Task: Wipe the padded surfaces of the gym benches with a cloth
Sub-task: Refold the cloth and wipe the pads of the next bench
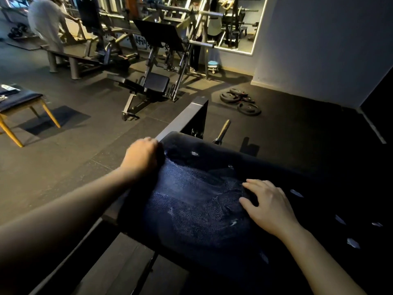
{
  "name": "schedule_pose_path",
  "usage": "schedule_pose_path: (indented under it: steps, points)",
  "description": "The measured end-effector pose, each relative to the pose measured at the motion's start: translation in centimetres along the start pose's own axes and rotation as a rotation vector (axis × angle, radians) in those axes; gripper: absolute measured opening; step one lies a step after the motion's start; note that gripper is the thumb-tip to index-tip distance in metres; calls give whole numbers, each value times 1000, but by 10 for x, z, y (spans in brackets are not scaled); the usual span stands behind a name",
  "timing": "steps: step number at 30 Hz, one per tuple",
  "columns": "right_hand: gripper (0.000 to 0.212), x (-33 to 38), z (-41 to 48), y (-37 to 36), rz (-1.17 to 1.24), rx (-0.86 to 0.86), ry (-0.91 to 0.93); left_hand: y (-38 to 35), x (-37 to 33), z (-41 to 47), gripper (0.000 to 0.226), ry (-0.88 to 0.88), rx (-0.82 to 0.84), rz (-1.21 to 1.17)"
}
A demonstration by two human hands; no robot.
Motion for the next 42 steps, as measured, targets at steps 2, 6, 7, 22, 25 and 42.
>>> schedule_pose_path:
  steps: [2, 6, 7, 22, 25, 42]
  points:
    - [52, -2, 1, -1, 17, -15, -2, 2, -12, 30, 14, 75, -14, -78]
    - [51, -8, 2, -1, 41, -21, 0, -30, -129, 19, 25, -167, 82, -177]
    - [49, -9, 2, 0, 53, -16, 2, -35, -148, -2, 24, -278, 97, -220]
    - [50, -6, 2, 7, 63, 27, -9, -35, -158, 30, 20, -272, 133, -218]
    - [56, -7, 2, 14, 74, 57, -14, -33, -179, -35, 13, -587, 143, -258]
    - [122, -76, 51, 34, -40, 353, -154, -64, -242, 11, 16, -408, 133, -302]
Point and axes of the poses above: each hand's wrist, its own z-axis towards the middle knuckle, its own y-axis out of the back of the hand, x = y × z, the point moved 5 cm from there along z, towards the middle knuckle, and after that the axes turned 11 degrees about x, right-handed, at the moved point
